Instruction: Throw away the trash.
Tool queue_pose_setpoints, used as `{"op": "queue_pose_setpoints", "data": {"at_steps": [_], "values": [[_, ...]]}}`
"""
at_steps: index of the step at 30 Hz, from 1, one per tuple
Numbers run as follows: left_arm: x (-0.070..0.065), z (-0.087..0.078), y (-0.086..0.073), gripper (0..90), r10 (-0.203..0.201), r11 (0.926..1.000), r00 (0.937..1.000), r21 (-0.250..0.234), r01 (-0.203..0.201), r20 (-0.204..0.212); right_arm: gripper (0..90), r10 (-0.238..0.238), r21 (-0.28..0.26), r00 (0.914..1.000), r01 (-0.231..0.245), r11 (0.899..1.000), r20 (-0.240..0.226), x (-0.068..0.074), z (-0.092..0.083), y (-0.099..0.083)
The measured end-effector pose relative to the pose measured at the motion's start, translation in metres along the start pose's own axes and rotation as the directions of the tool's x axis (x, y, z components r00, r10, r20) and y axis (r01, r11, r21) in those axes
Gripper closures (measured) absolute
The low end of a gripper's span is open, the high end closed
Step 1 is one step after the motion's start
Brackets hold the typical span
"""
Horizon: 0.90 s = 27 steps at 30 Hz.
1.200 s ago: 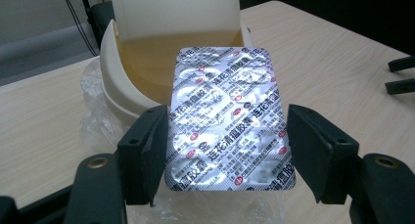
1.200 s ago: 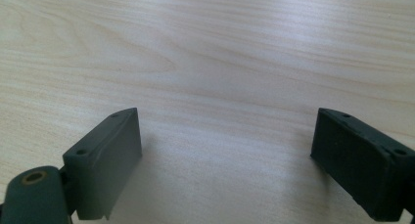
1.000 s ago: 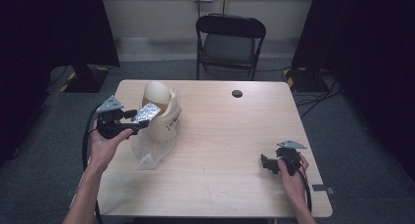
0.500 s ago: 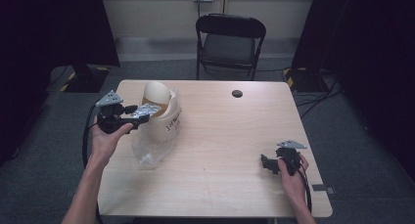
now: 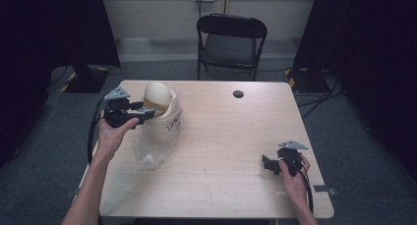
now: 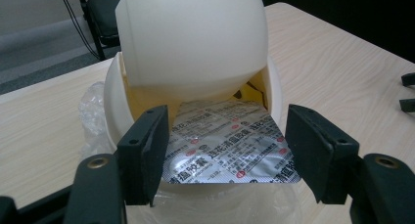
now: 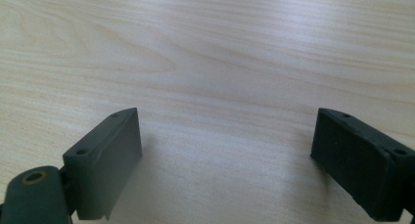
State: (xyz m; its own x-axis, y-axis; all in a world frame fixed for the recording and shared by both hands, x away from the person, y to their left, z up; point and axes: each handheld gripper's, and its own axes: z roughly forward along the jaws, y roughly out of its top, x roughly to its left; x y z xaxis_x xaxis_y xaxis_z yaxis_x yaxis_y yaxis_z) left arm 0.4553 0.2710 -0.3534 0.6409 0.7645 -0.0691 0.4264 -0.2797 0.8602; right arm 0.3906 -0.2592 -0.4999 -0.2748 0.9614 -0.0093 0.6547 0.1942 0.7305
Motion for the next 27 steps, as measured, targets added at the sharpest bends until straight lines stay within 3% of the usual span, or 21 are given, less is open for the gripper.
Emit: {"op": "queue_pose_setpoints", "data": {"at_steps": [12, 15, 19, 27], "values": [[-0.002, 0.017, 0.002, 34.0, 0.0, 0.9997, 1.0, 0.025, 0.0, -0.004, 10.4, -0.001, 0.0, 1.0, 0.001, 1.0, 0.0, 0.0, 0.0, 0.0], [-0.002, 0.02, 0.003, 33.8, -0.003, 0.9994, 0.9995, 0.034, 0.004, -0.032, 10.4, -0.001, 0.0, 1.0, 0.001, 1.0, 0.0, 0.0, 0.0, 0.0], [0.001, 0.02, 0.003, 29.8, -0.039, 0.999, 0.999, 0.023, 0.039, -0.023, 10.4, -0.001, 0.0, 1.0, 0.001, 1.0, 0.0, 0.0, 0.0, 0.0], [0.003, 0.013, 0.0, 22.4, -0.048, 0.9988, 0.9988, 0.01, 0.048, -0.013, 10.4, -0.001, 0.0, 1.0, 0.001, 1.0, 0.0, 0.0, 0.0, 0.0]]}}
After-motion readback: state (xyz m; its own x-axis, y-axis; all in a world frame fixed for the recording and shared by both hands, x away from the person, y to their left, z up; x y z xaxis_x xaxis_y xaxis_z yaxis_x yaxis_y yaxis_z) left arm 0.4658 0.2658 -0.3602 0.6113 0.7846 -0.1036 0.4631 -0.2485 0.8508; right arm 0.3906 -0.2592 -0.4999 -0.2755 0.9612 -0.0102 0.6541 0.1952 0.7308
